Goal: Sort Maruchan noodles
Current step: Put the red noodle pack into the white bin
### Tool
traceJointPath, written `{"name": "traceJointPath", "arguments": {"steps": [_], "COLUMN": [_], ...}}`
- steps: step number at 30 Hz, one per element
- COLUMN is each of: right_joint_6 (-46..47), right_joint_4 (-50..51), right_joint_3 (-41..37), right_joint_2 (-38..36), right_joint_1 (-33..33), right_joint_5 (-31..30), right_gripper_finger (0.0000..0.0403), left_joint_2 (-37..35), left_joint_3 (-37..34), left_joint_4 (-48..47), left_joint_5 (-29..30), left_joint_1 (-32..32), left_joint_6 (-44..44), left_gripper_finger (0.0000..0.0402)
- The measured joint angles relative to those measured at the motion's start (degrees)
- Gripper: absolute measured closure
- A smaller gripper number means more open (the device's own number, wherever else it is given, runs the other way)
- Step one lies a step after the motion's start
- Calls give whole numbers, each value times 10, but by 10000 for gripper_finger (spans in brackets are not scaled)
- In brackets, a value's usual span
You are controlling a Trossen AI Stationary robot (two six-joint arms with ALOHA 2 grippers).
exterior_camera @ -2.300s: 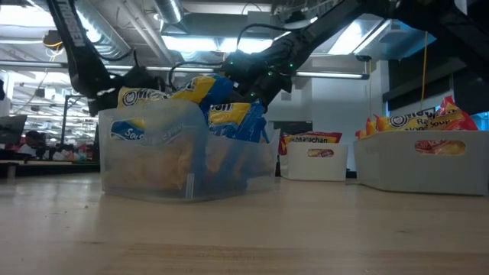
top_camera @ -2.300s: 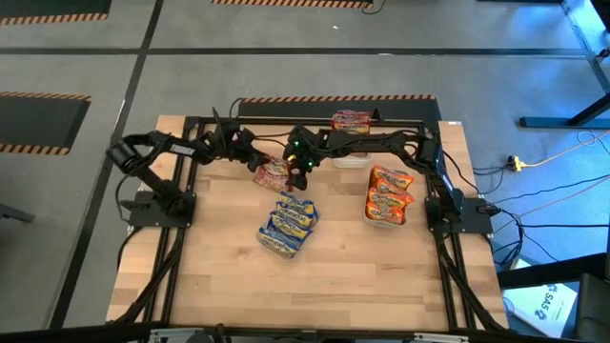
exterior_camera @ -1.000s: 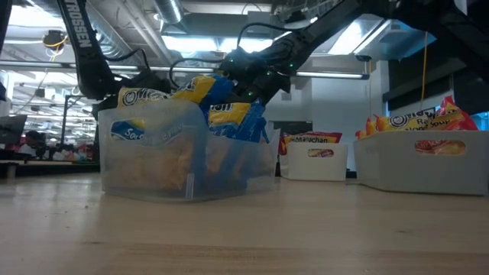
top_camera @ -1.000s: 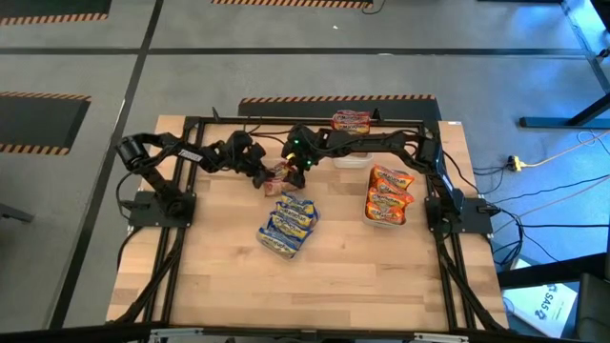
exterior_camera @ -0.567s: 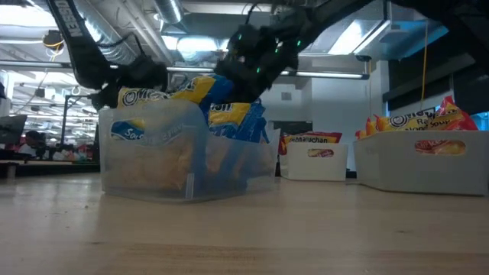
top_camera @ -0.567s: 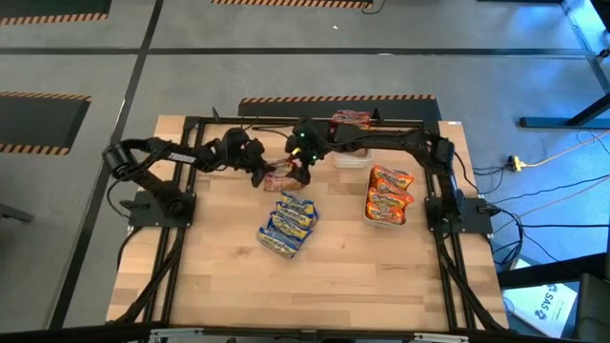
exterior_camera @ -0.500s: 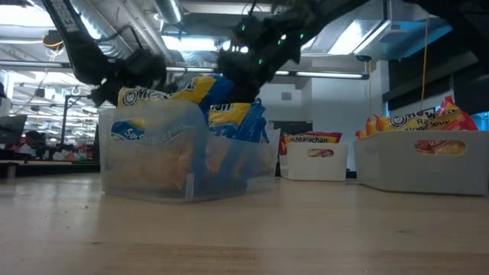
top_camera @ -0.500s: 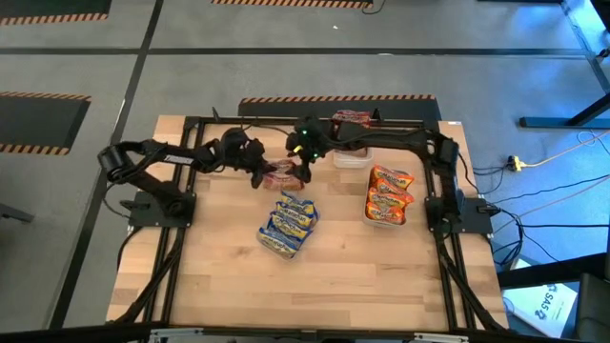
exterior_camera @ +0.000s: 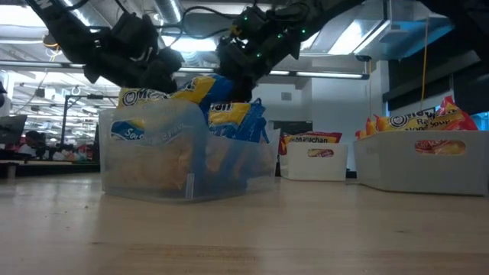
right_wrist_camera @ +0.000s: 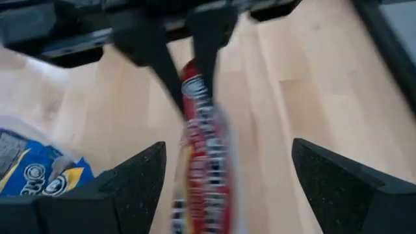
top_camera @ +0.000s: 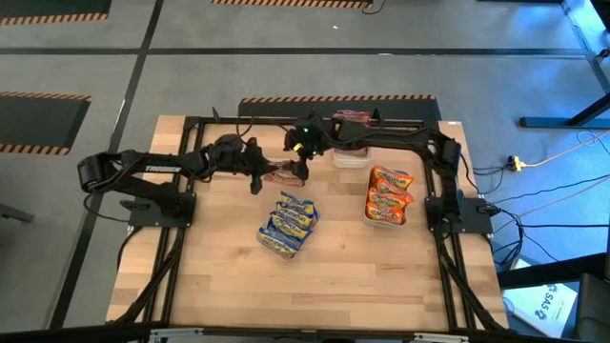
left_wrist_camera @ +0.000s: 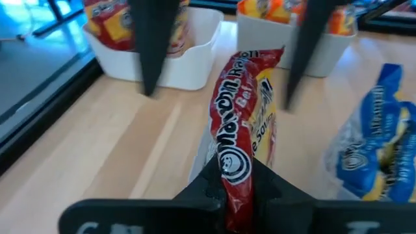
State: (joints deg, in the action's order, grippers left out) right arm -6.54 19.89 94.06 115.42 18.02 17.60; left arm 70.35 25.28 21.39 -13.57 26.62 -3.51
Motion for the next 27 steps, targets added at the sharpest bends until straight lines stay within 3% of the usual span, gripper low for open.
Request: {"name": "traceJointPath", "arguments": {"steps": [15,19,27], "right_joint_6": [-15,-15,-15], "right_joint_4": [1,2,12], "right_joint_3": [-1,-1,-1], "right_joint_2": [39,39,46], "right_joint_1": [-23,-24,-22], "right_joint_5": [-45,-45,-38], "right_gripper_finger": [95,147,299], "left_joint_2": [0,0,1], "left_joint_3": [0,0,0], "left_joint_4": [28,28,45], "left_joint_5": [30,38,59], "left_joint_1": [-41,-42,-42], "left_joint_6": [-12,-15,-17], "left_gripper_finger": [393,390,370]}}
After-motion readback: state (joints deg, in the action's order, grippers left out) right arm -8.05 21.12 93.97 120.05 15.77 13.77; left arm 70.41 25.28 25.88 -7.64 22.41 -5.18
